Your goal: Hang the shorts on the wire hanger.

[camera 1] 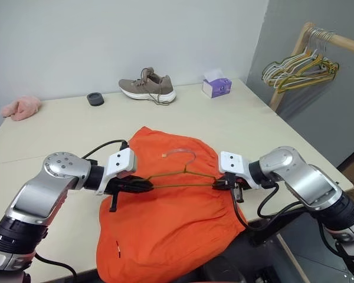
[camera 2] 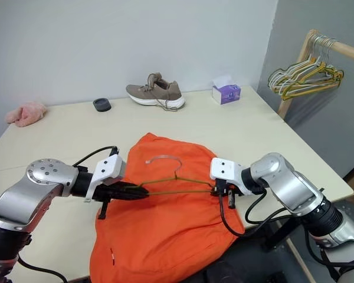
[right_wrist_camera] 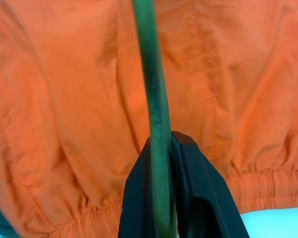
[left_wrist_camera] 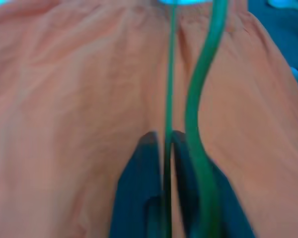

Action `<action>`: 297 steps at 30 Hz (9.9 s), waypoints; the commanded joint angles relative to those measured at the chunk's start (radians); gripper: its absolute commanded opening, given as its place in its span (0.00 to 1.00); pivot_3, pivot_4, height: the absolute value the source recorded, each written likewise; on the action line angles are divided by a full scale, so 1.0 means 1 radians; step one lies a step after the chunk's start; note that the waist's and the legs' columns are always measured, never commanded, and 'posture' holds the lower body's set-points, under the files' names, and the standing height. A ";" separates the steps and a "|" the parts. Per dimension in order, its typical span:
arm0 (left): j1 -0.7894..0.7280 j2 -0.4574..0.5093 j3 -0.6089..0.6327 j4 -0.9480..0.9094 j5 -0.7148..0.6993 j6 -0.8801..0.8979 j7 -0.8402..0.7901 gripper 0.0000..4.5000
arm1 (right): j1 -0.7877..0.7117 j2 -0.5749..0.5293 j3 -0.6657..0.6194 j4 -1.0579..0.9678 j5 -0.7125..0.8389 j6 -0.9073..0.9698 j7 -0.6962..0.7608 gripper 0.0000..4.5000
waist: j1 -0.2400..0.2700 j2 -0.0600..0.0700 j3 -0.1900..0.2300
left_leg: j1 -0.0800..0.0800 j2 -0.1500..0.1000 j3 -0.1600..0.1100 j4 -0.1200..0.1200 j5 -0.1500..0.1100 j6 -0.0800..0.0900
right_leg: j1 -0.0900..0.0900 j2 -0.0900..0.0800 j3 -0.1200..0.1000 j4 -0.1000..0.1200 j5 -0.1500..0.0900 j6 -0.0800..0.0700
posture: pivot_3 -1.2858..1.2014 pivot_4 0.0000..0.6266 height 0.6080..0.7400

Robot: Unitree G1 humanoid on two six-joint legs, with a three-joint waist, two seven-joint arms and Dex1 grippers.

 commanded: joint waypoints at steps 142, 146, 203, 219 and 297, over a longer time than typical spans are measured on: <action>0.088 -0.124 0.172 0.146 -0.053 -0.208 0.146 0.99 | 0.951 -0.236 -0.749 -0.280 0.775 0.422 -0.309 0.00 | -0.083 -0.007 -0.004 | -0.002 0.000 0.001 -0.004 -0.001 0.000 | 0.005 0.000 0.001 -0.012 -0.002 0.000 | 0.37 0.00 1.00; 0.066 -0.131 0.189 0.152 -0.063 -0.186 0.181 0.99 | 0.960 -0.248 -0.784 -0.228 0.800 0.461 -0.303 0.00 | -0.075 -0.007 -0.004 | -0.002 -0.001 0.001 -0.004 -0.001 0.000 | 0.004 0.000 0.000 -0.012 -0.002 0.000 | 0.37 0.00 1.00; -0.189 -0.075 0.151 0.294 -0.015 -0.324 0.059 0.99 | 0.087 -0.187 -0.068 -0.128 0.050 -0.087 -0.323 0.00 | -0.035 -0.002 -0.002 | -0.008 0.000 0.000 0.000 0.000 0.002 | -0.001 0.003 0.003 -0.009 0.001 0.007 | 0.38 0.00 1.00; -0.276 -0.141 -0.026 0.483 0.177 -0.640 -0.061 0.99 | 0.080 -0.171 -0.092 -0.199 -0.082 -0.229 -0.227 0.00 | -0.052 -0.002 -0.002 | -0.006 0.000 0.000 0.001 0.000 0.002 | -0.001 0.002 0.004 -0.006 0.001 0.007 | 0.37 0.00 1.00; -0.038 -0.129 0.079 0.226 0.025 -0.240 0.027 0.15 | 0.028 0.191 0.024 0.318 -0.255 -0.284 -0.220 0.48 | -0.057 -0.003 -0.003 | -0.002 0.000 -0.002 0.001 0.000 0.002 | 0.001 0.002 0.003 0.001 0.000 0.005 | 0.38 0.00 1.00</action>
